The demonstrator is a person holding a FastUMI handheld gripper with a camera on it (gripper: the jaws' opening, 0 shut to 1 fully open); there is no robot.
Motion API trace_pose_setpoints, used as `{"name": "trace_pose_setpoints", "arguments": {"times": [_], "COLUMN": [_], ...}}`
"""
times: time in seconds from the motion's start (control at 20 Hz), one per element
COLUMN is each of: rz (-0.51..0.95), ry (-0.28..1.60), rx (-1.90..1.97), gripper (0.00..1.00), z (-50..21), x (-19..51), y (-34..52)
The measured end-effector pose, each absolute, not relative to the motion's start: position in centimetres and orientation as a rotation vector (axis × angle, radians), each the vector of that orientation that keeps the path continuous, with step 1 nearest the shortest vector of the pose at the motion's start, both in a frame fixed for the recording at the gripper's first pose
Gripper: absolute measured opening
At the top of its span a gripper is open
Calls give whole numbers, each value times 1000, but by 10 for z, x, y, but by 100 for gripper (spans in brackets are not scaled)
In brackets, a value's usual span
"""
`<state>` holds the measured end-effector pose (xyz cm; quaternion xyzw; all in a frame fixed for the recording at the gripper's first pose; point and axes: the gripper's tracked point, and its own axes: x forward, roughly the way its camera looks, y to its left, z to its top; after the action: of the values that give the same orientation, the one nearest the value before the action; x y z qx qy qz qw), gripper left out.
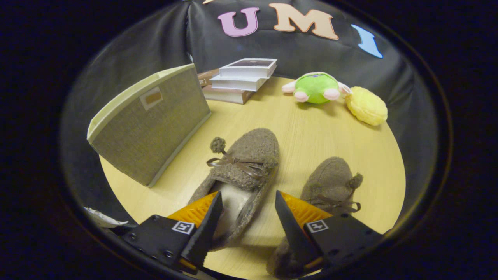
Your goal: Open the storage box then place both shoes into the box .Put the left shoe in first, then the right shoe, with the right side of both shoes facing outward in a uniform manner.
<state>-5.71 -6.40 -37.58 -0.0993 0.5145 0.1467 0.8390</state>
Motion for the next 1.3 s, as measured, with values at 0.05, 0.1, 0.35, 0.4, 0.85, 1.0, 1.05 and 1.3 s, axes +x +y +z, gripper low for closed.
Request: {"name": "trace_pose_setpoints", "arguments": {"times": [0.05,0.1,0.35,0.4,0.85,1.0,1.05,1.3], "rz": [305,293,173,154,-23,-42,-47,-27], "ry": [1106,1117,1184,1200,1235,1221,1214,1162], "rx": [-187,-163,-48,-25,214,297,313,342], "gripper": [76,68,26,17,3,3,3,3], "z": [-376,-379,-386,-385,-362,-344,-338,-300], "x": [-59,-60,-58,-60,-56,-52,-49,-34], "y": [-61,-60,-61,-61,-58,-44,-42,-14]}}
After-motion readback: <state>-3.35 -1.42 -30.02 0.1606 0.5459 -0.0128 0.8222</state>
